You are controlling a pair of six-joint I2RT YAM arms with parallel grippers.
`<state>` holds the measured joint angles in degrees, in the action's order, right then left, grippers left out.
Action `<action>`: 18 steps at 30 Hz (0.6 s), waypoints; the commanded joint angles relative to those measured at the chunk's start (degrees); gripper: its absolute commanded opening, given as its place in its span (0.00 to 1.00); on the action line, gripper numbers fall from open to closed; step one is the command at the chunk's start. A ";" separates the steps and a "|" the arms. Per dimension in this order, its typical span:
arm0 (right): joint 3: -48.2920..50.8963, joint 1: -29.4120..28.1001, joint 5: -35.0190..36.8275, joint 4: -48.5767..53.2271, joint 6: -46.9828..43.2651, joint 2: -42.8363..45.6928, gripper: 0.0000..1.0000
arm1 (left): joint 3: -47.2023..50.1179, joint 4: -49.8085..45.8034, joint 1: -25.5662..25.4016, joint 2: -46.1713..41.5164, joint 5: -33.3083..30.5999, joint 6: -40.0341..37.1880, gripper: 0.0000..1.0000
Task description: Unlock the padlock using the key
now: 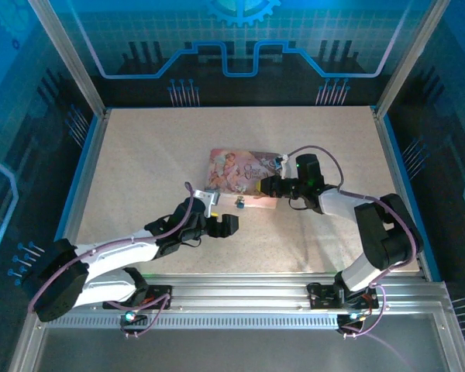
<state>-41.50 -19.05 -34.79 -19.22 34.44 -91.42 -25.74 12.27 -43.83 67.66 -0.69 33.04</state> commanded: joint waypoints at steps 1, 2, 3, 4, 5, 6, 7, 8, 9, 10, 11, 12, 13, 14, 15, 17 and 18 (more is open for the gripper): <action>-0.47 0.44 0.42 0.70 -1.34 -1.56 0.06 | -1.47 -0.06 0.66 1.01 -0.94 -0.31 0.91; -0.14 0.27 0.80 1.30 -1.45 -1.65 0.06 | -1.52 -0.06 0.89 1.16 -0.93 -0.49 0.91; 0.28 0.16 1.15 1.47 -1.40 -1.68 0.05 | -1.51 -0.10 1.05 1.32 -0.94 -0.60 0.91; 1.06 -0.06 1.49 1.12 -1.07 -1.75 0.06 | -1.58 -0.15 1.27 1.63 -1.03 -0.84 0.91; 1.91 -0.32 1.56 0.37 -0.54 -1.90 0.06 | -1.64 -0.16 1.72 1.81 -1.04 -0.98 0.91; 2.67 -0.66 1.56 -0.37 0.08 -2.13 0.06 | -1.61 -0.19 2.12 2.07 -0.98 -1.08 0.90; 3.18 -1.00 1.48 -0.95 0.48 -2.32 0.06 | -1.60 -0.06 2.53 2.34 -0.85 -1.19 0.90; 3.72 -1.44 1.44 -1.52 0.97 -2.53 0.06 | -1.67 0.11 2.98 2.55 -0.53 -1.34 0.89; 4.15 -1.95 1.48 -1.90 1.39 -2.62 0.06 | -1.70 0.26 3.37 2.90 -0.30 -1.48 0.88; 4.42 -2.45 1.56 -2.19 1.66 -2.63 0.06 | -1.70 0.45 3.69 3.05 -0.13 -1.73 0.88; 4.73 -3.04 1.71 -2.39 2.02 -2.54 0.06 | -1.78 0.54 3.88 3.30 -0.04 -2.11 0.88; 4.93 -3.55 1.93 -2.44 2.28 -2.45 0.06 | -1.94 0.54 3.98 3.52 -0.10 -2.57 0.87; 5.09 -4.02 2.08 -2.53 2.47 -2.24 0.06 | -2.08 0.56 4.06 3.74 -0.10 -2.95 0.87; 5.23 -4.42 2.31 -2.57 2.73 -2.02 0.06 | -2.25 0.57 4.03 3.99 -0.08 -3.46 0.87; 5.48 -4.88 2.57 -2.57 2.98 -1.75 0.06 | -2.39 0.70 4.19 4.33 -0.10 -3.97 0.87; 5.55 -5.51 3.10 -2.66 3.35 -1.32 0.05 | -2.56 1.21 4.34 5.05 -0.10 -4.72 0.87; 5.72 -5.73 3.35 -2.58 3.48 -1.08 0.06 | -2.65 1.61 4.29 5.51 0.00 -5.09 0.87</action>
<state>-38.35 -23.29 -33.26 -26.89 36.60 -91.61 -26.50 12.32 -39.94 71.85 -0.67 30.83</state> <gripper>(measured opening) 0.057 0.867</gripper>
